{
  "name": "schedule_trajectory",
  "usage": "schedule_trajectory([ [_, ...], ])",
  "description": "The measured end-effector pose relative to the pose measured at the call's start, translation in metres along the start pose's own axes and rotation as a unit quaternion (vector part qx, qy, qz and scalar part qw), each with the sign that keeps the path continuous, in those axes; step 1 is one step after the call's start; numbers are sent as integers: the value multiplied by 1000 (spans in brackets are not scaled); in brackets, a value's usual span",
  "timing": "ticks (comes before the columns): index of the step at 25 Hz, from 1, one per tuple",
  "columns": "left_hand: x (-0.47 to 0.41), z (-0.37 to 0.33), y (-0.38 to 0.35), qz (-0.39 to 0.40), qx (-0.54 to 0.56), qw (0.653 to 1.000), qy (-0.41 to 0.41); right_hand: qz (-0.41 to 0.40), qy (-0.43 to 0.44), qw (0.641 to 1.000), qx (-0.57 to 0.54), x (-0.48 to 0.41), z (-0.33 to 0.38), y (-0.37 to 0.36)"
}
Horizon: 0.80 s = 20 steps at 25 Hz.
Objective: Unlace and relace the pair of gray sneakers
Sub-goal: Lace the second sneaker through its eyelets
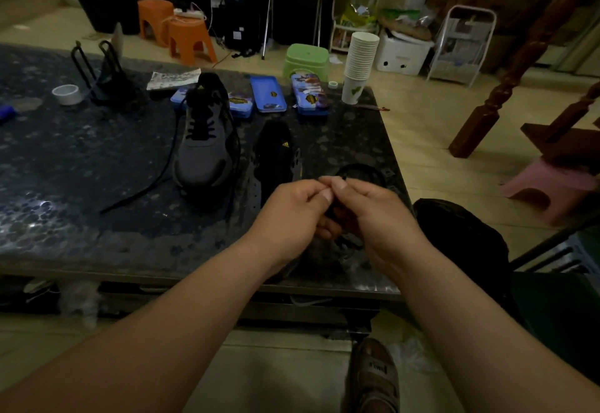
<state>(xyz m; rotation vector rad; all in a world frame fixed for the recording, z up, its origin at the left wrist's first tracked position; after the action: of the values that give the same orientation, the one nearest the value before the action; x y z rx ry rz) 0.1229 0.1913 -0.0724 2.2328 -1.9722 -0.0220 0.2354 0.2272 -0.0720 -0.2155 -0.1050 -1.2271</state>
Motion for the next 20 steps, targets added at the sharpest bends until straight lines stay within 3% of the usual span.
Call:
schedule_trajectory([
  [3, -6, -3, 25, -81, 70, 994, 12, -85, 17, 988, -127, -8, 17, 24],
  [5, -8, -7, 46, -116, 60, 991, 0, -136, 41, 973, -185, -6, 39, 49],
  [7, -4, -9, 51, -112, 59, 992, -1, -141, 54, 986, -67, 0, 53, 55],
  [10, 7, -7, 40, -85, 120, 989, 15, -46, 77, 990, 109, 9, 44, 4],
  [12, 13, -8, 41, -81, 116, 990, 5, -11, 70, 992, 105, 12, 29, -22],
  [15, 19, -8, 60, -103, 37, 994, -28, -46, 31, 997, 62, 13, 15, -29],
  [17, 21, -4, 69, -101, 40, 994, -26, -50, 15, 998, 24, 11, 10, -35],
  [20, 21, -1, 80, -92, 54, 994, -12, -49, 33, 996, 65, 5, 8, -45],
])
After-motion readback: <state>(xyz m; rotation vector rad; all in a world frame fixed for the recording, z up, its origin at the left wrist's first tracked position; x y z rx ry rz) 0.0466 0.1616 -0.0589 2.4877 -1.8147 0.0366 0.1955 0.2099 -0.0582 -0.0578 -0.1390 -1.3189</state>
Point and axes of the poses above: each hand's wrist, its own x-axis away from the middle knuckle, its own y-axis out of the back of the hand, z = x × y, the point moved 10 cm from there along -x, towards the middle knuckle, and after that the axes turned 5 degrees about -x, right-handed, at the moved point
